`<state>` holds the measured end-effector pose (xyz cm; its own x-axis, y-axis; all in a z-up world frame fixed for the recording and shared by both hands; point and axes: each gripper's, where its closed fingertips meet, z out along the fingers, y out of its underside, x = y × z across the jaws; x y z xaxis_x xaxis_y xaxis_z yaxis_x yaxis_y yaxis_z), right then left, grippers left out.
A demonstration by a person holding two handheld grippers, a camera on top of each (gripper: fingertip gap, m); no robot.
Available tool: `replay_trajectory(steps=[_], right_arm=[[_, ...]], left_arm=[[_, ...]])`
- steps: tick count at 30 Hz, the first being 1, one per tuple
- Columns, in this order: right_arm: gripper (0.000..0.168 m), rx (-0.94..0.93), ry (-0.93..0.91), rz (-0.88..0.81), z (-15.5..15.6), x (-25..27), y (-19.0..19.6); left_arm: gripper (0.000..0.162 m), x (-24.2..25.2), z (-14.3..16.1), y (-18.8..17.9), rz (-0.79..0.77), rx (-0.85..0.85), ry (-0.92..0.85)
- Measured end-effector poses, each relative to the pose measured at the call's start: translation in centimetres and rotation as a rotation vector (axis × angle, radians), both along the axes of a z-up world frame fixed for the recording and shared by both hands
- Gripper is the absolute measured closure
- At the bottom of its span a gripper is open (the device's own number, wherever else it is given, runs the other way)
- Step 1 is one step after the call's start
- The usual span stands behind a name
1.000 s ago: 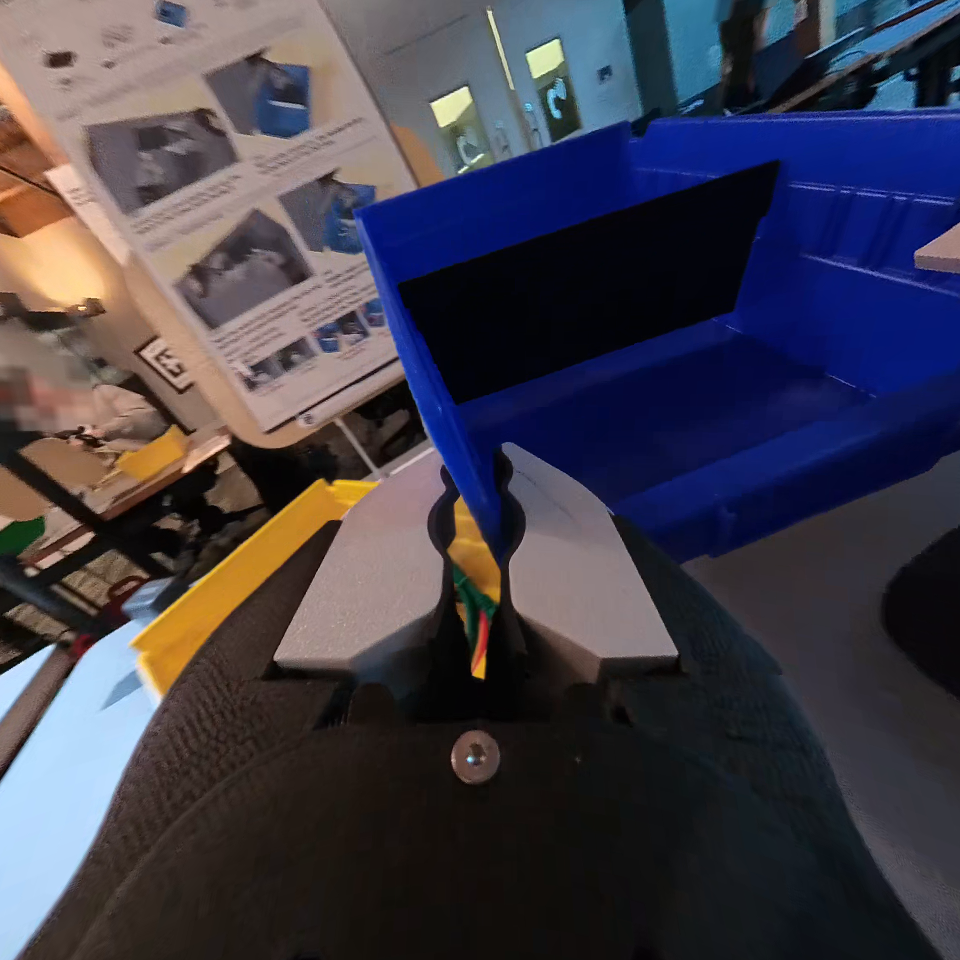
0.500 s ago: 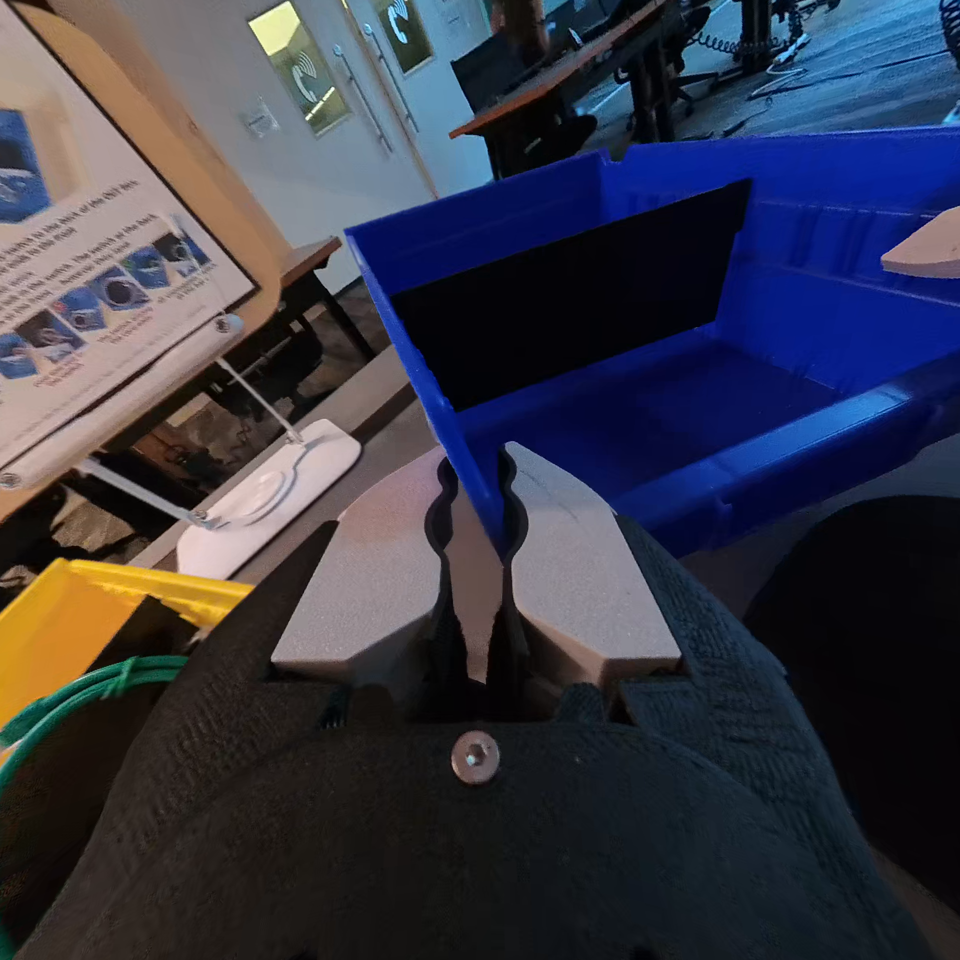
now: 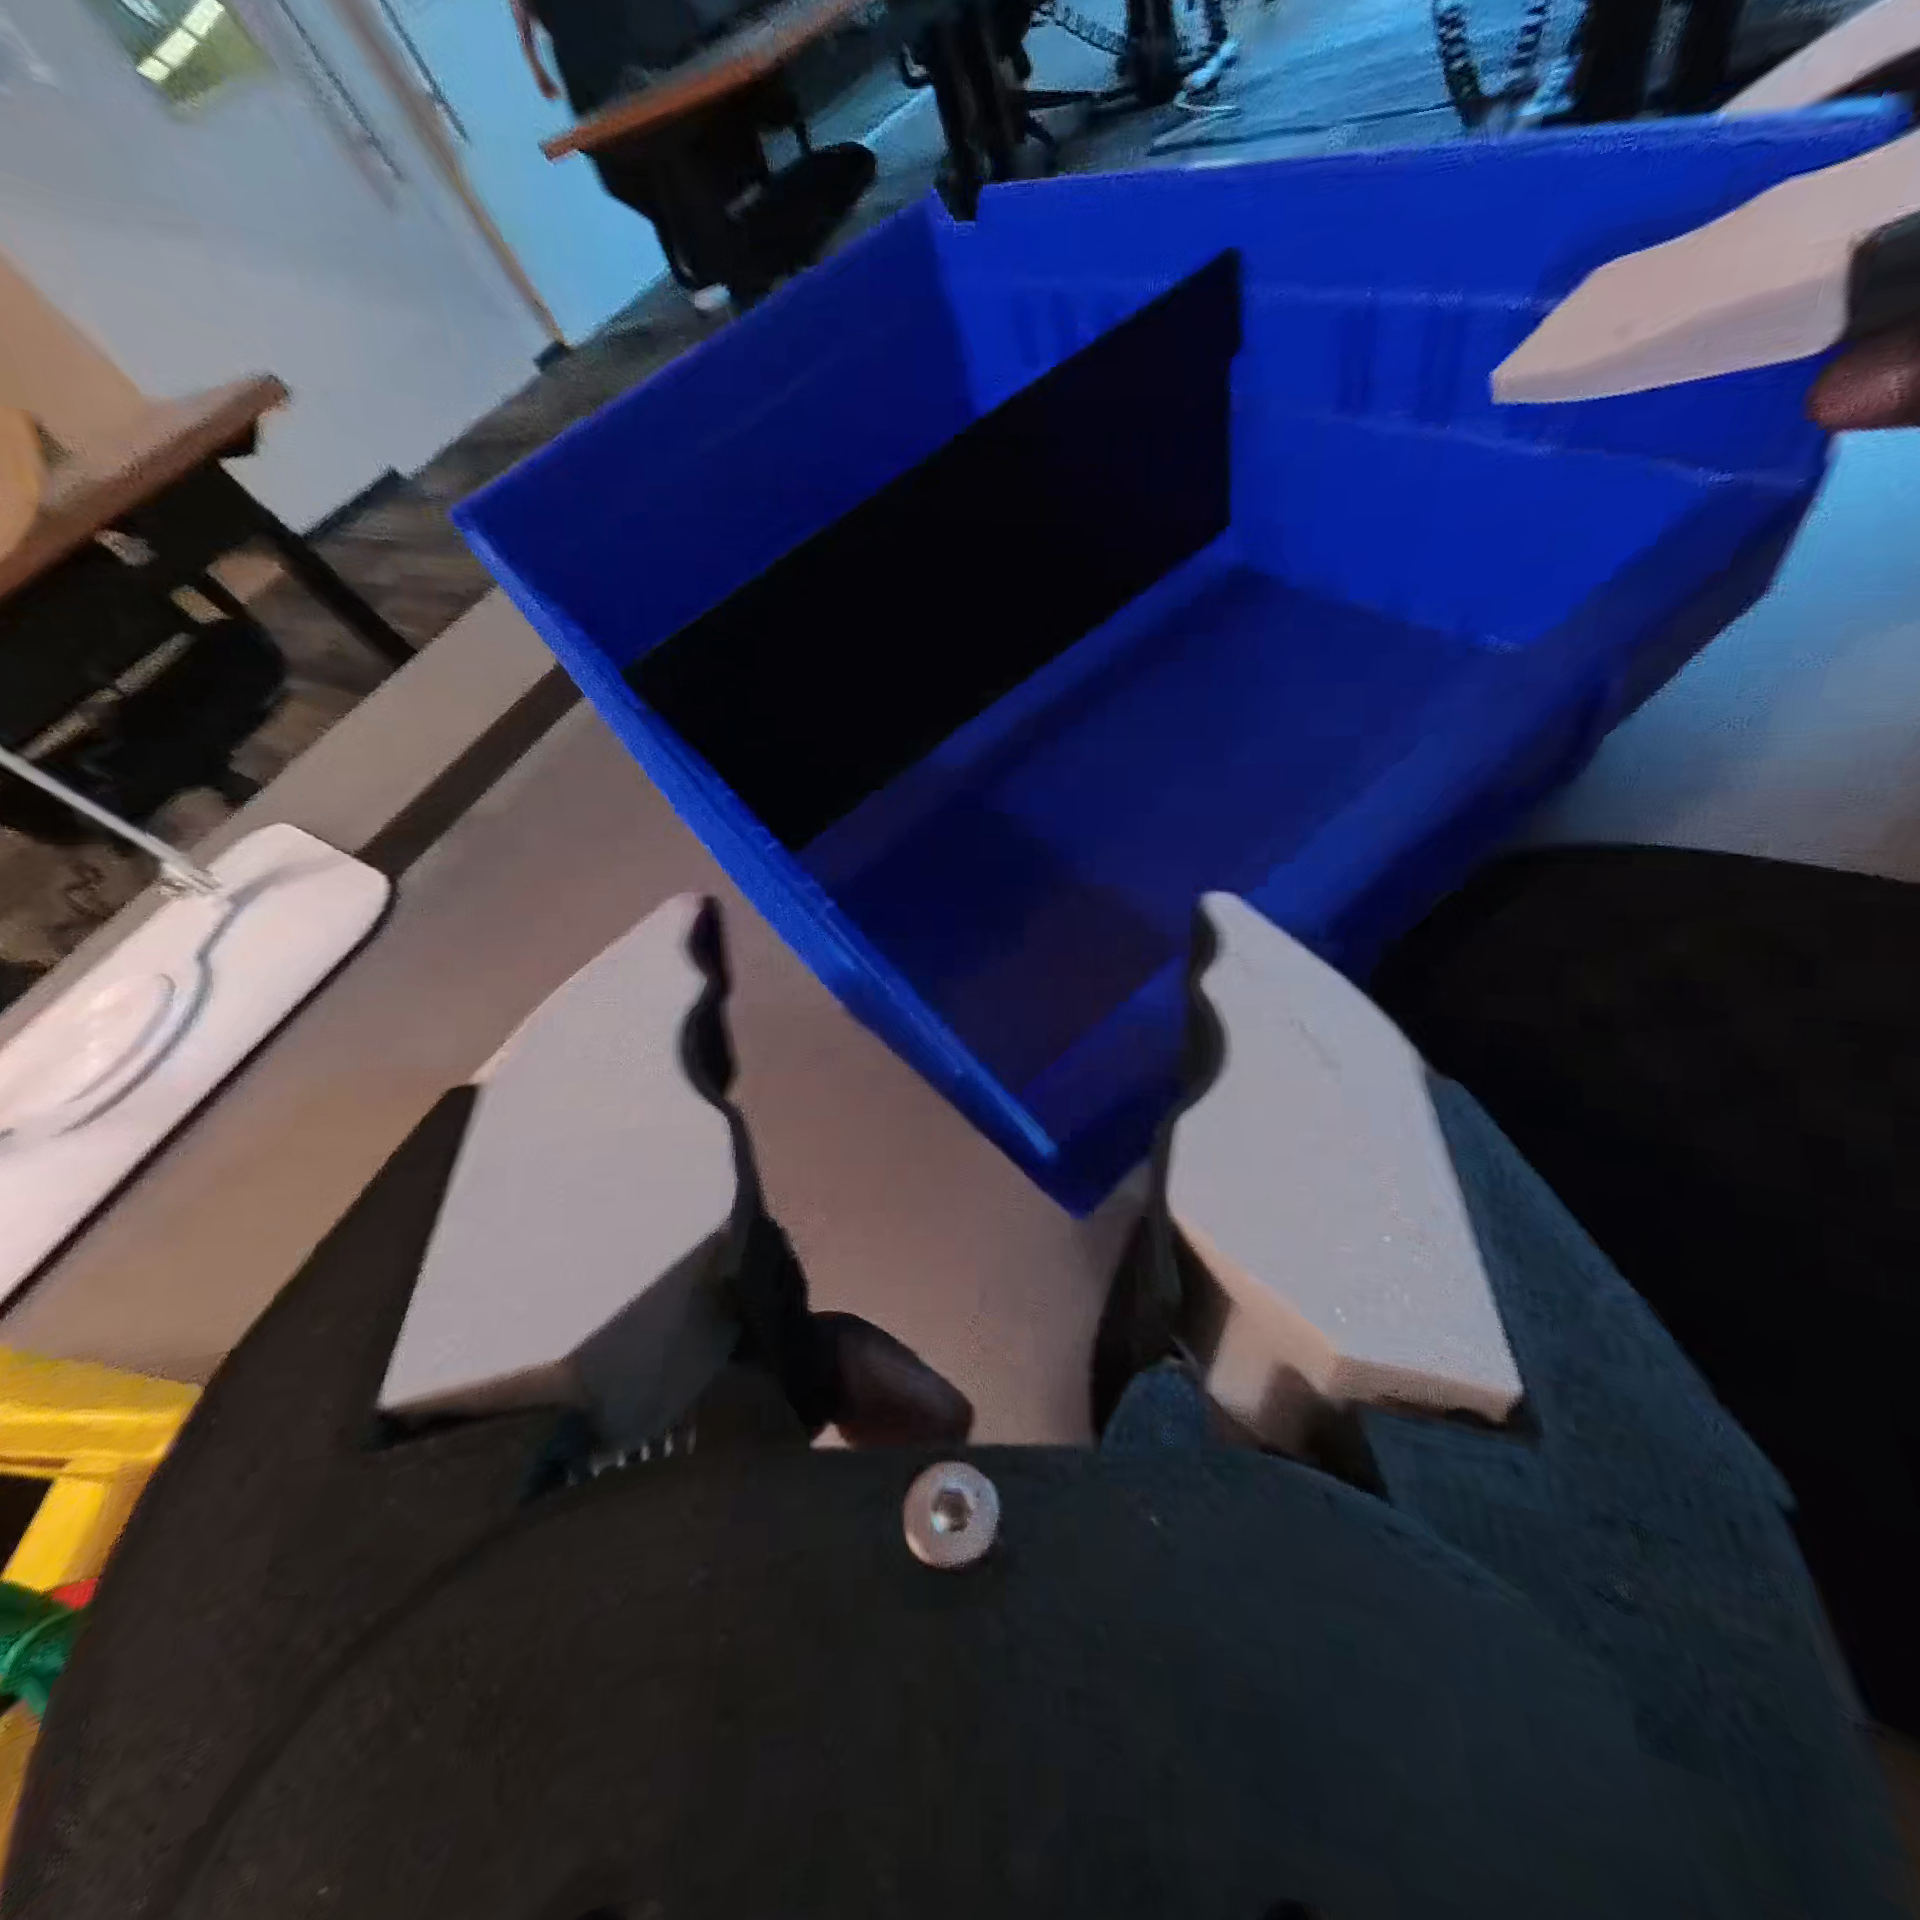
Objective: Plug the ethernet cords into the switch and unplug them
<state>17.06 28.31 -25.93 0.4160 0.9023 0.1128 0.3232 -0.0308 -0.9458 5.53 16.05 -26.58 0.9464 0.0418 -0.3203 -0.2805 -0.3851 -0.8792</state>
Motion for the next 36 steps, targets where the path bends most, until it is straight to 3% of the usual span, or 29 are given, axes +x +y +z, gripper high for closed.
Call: replay_trajectory(steps=[2,5,8,10,14,19,24,27,30,36], right_arm=[[0.128,0.016,0.035,-0.010,1.0,0.5,0.2],[0.111,0.081,0.086,0.011,3.5,1.3,-0.2],[0.112,0.143,0.085,0.140,5.9,0.7,-2.9],[0.127,0.101,0.016,0.272,6.0,-0.4,-5.7],[0.116,-0.005,-0.203,0.498,3.2,-3.3,-10.3],[0.082,0.101,-0.627,0.516,-2.9,-4.5,-10.2],[0.106,0.192,-0.686,0.529,-4.5,-6.4,-10.2],[0.112,0.208,-0.722,0.538,-4.9,-6.8,-10.2],[0.132,0.231,-0.764,0.514,-5.2,-6.4,-9.5],[0.129,0.276,-0.784,0.492,-5.1,-4.7,-7.0]], left_arm=[[0.062,0.1,0.9,-1.3,-0.011,-0.031,-0.024],[0.062,-1.4,3.4,-4.8,0.034,-0.004,-0.016],[0.070,-4.7,3.2,-9.5,0.159,-0.095,0.003],[0.070,-7.7,1.4,-12.5,0.290,-0.215,0.012],[0.079,-11.8,-1.9,-16.7,0.453,-0.401,0.114],[0.113,-12.7,-3.9,-18.6,0.465,-0.521,0.101],[0.127,-13.4,-4.8,-19.8,0.468,-0.577,0.082],[0.127,-13.6,-4.9,-21.0,0.453,-0.589,0.075],[0.125,-14.2,-4.8,-23.3,0.447,-0.598,0.061],[0.121,-15.4,-4.9,-29.1,0.367,-0.618,0.046]])
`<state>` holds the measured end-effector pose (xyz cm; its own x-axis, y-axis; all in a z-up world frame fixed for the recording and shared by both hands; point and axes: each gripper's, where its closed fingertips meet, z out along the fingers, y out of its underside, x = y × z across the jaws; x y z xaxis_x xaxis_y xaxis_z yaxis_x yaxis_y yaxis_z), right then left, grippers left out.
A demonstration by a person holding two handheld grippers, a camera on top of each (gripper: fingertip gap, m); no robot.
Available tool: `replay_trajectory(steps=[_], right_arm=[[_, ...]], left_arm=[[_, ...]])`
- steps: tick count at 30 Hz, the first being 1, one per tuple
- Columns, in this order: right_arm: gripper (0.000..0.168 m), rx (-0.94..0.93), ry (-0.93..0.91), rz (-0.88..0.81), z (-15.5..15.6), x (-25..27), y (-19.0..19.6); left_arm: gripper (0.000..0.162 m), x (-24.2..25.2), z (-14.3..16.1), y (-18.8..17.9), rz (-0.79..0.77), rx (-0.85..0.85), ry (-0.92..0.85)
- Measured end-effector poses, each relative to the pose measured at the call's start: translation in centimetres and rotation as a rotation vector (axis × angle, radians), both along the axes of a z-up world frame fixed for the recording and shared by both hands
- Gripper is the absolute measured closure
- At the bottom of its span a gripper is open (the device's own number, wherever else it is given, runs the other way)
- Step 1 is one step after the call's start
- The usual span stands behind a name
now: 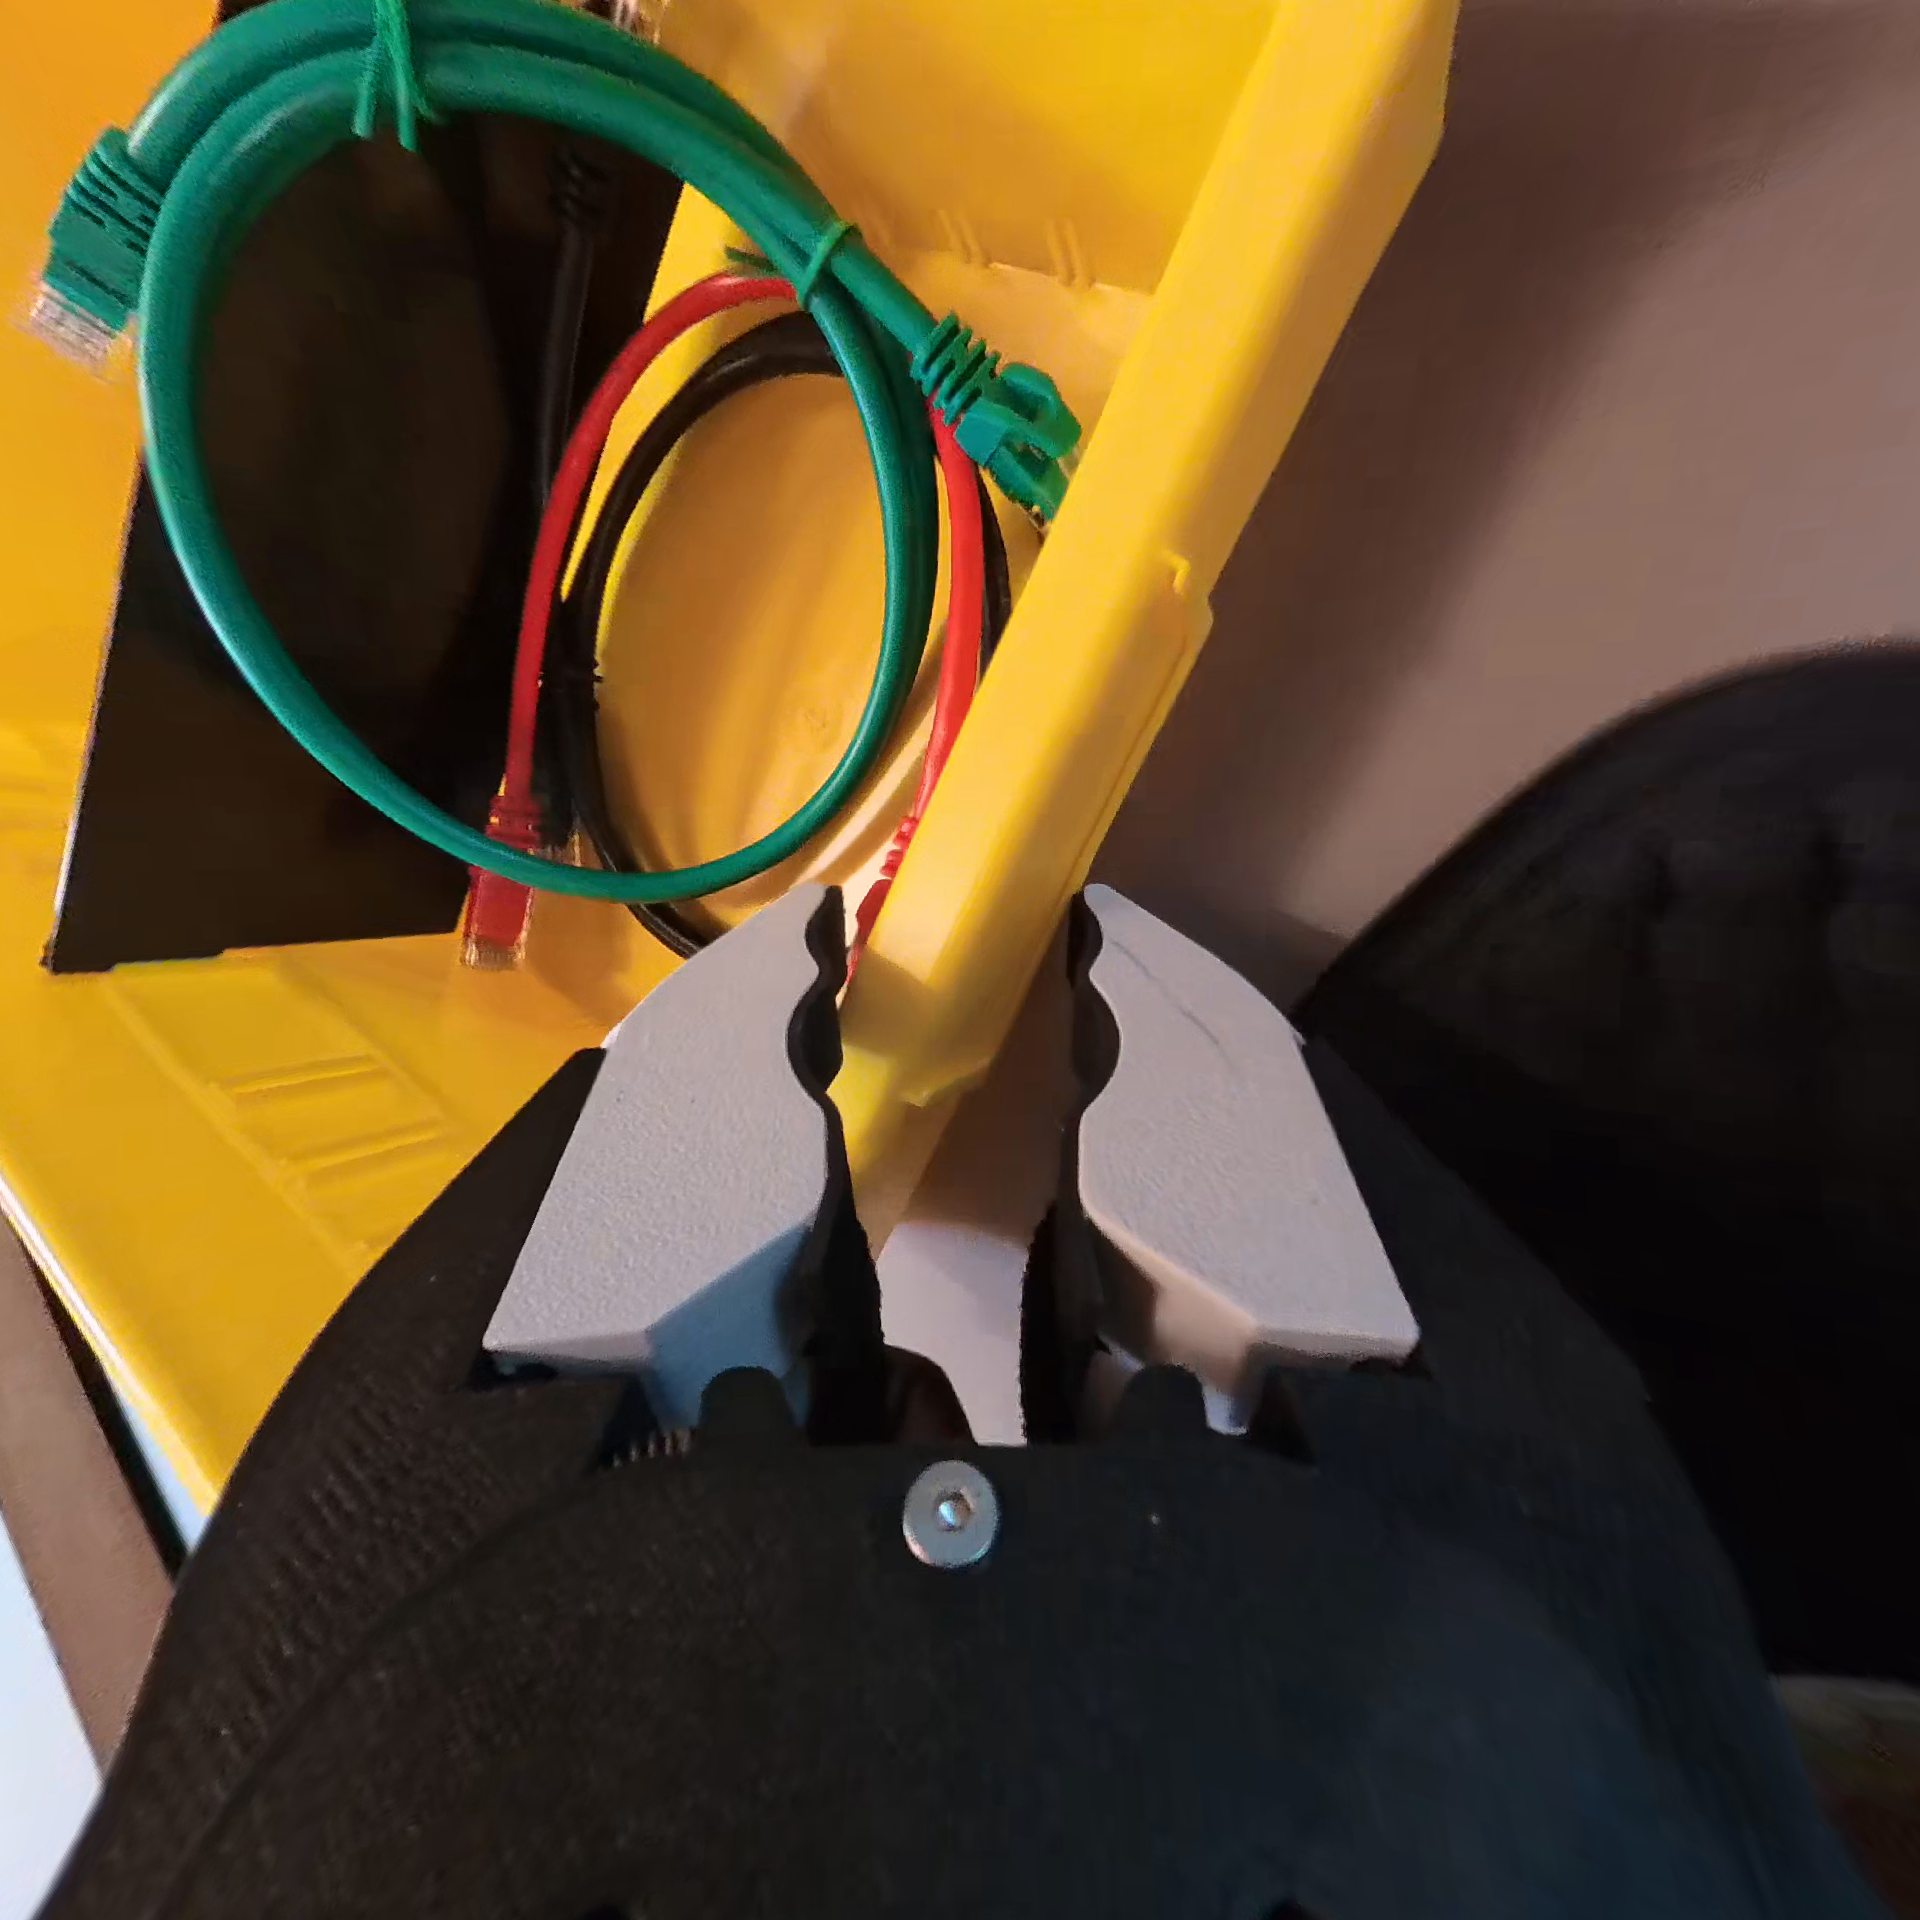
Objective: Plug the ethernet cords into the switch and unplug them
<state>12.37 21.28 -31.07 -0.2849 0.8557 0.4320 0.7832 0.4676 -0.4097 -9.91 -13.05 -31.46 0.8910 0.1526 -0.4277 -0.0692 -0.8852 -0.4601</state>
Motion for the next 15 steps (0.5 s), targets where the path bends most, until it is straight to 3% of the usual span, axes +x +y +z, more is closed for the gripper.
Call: replay_trajectory(steps=[15], right_arm=[[0.130,0.026,-0.016,0.008,0.0,4.9,3.9]], left_arm=[[0.126,-1.5,-0.2,-12.6,-0.123,-0.118,-0.049]])
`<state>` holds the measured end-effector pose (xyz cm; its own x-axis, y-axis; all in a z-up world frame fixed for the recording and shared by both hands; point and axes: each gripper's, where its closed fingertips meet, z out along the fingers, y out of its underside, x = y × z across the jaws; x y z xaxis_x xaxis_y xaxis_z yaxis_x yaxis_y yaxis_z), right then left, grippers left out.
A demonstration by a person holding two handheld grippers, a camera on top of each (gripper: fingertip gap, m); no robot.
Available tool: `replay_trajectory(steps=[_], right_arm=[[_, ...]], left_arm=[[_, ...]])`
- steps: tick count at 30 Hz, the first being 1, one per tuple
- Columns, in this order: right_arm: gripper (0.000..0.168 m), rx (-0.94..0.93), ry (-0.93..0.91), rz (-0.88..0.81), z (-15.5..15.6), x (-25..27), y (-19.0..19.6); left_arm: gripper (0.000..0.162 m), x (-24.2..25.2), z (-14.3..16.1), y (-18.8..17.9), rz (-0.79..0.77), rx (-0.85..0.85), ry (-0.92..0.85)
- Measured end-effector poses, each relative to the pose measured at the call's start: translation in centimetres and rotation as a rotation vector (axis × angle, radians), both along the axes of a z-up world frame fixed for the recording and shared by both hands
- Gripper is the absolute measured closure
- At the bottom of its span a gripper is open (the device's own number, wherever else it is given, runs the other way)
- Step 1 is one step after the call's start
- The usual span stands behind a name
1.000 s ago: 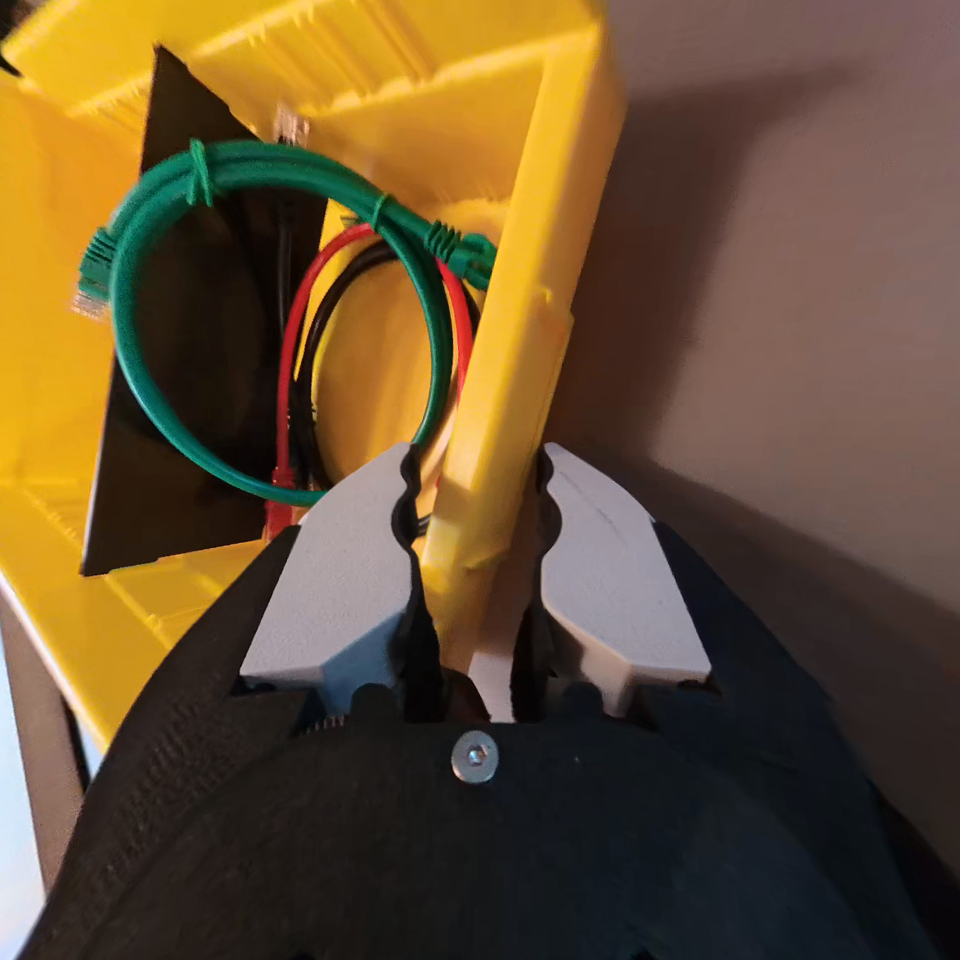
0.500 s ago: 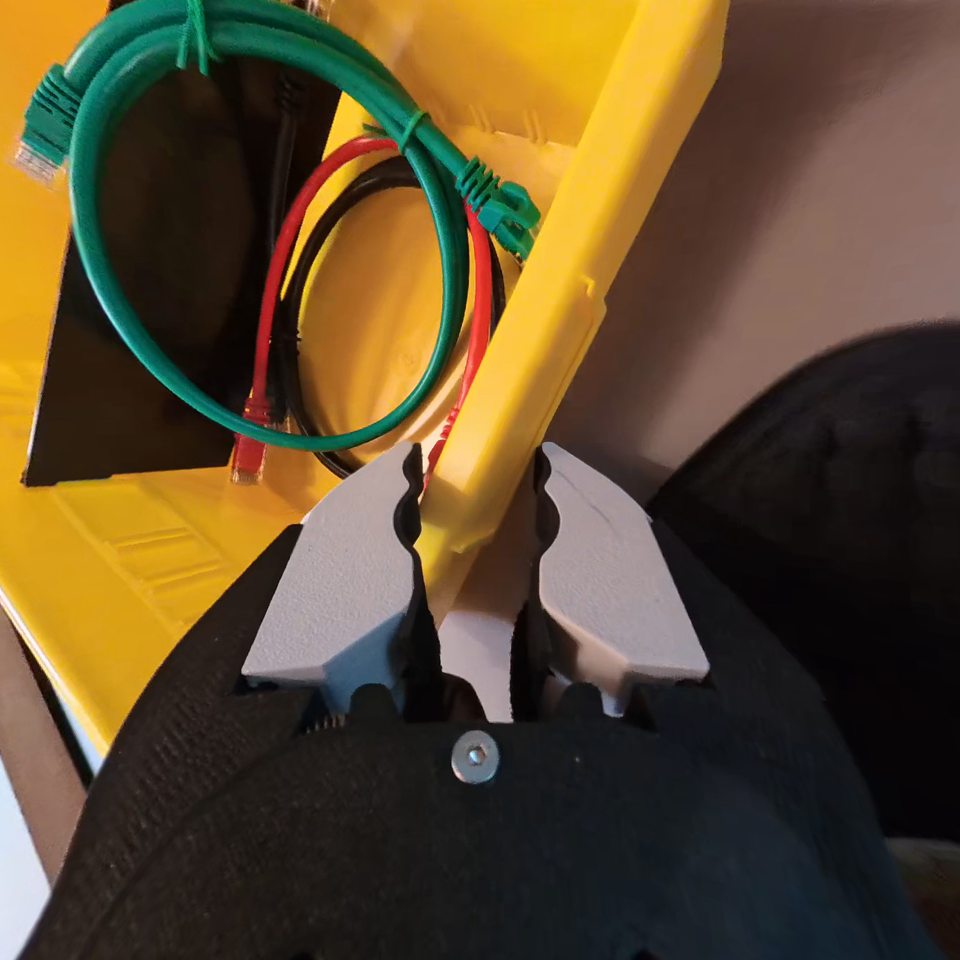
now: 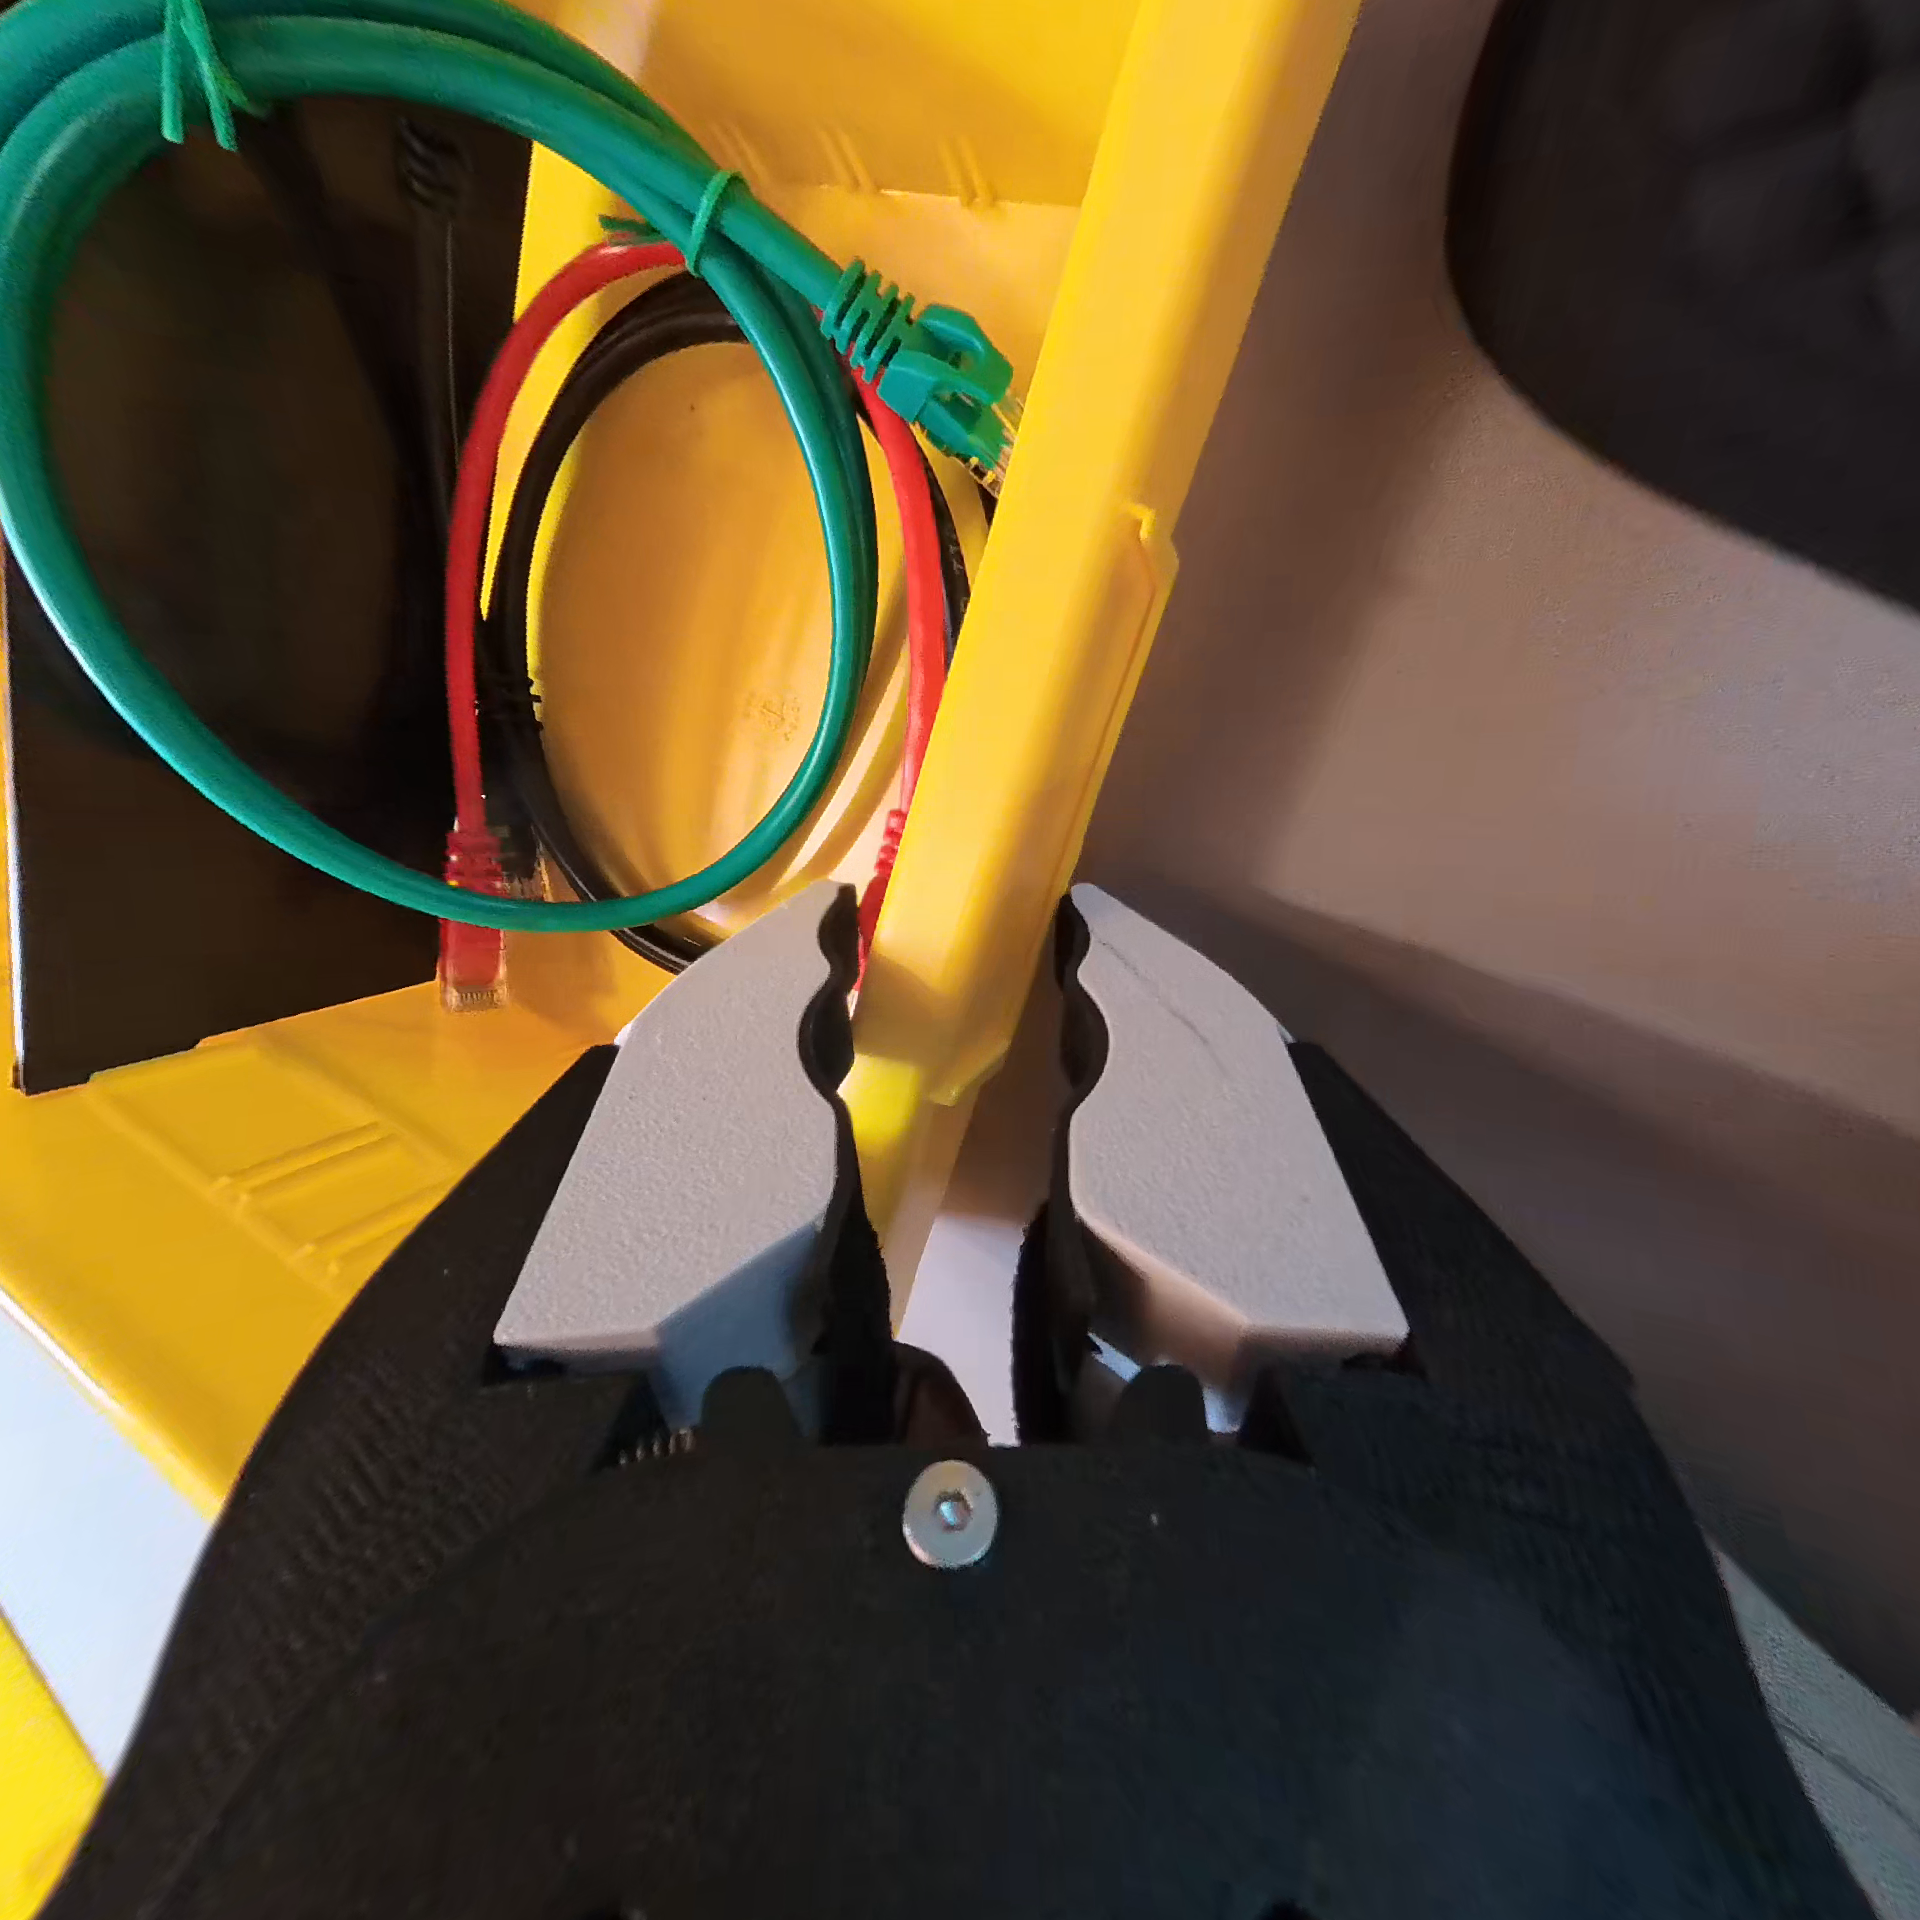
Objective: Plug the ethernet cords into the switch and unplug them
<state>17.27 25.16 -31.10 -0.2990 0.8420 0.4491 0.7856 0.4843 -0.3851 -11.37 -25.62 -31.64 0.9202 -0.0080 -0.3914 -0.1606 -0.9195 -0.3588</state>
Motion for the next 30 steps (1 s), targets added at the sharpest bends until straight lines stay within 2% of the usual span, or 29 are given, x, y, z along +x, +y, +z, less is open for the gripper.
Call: replay_trajectory(steps=[10,15,17,21,23,26,28,30], right_arm=[[0.130,0.006,-0.062,0.001,-0.1,4.5,2.0],[0.129,0.014,-0.054,0.002,-0.1,5.4,2.2],[0.120,-0.005,-0.034,-0.007,0.2,5.3,1.8],[0.100,-0.149,0.219,0.021,3.8,3.5,-1.1],[0.100,-0.206,0.379,0.075,6.6,2.3,-3.2],[0.103,-0.244,0.546,0.176,9.6,0.5,-6.8],[0.103,-0.286,0.608,0.251,10.7,-0.9,-9.3],[0.104,-0.368,0.680,0.336,11.6,-2.7,-12.2]], left_arm=[[0.127,0.1,0.0,-6.8,-0.165,-0.052,0.003],[0.125,0.2,0.0,-7.6,-0.154,-0.033,0.005],[0.114,1.4,0.5,-6.9,-0.146,0.030,-0.049],[0.099,4.2,5.1,-3.9,-0.143,0.318,-0.173],[0.093,5.1,8.5,-2.6,-0.140,0.448,-0.214],[0.092,4.0,13.5,-0.5,-0.091,0.601,-0.151],[0.092,1.6,15.8,0.8,0.023,0.648,-0.099],[0.092,0.2,17.3,2.8,0.064,0.686,-0.147]])
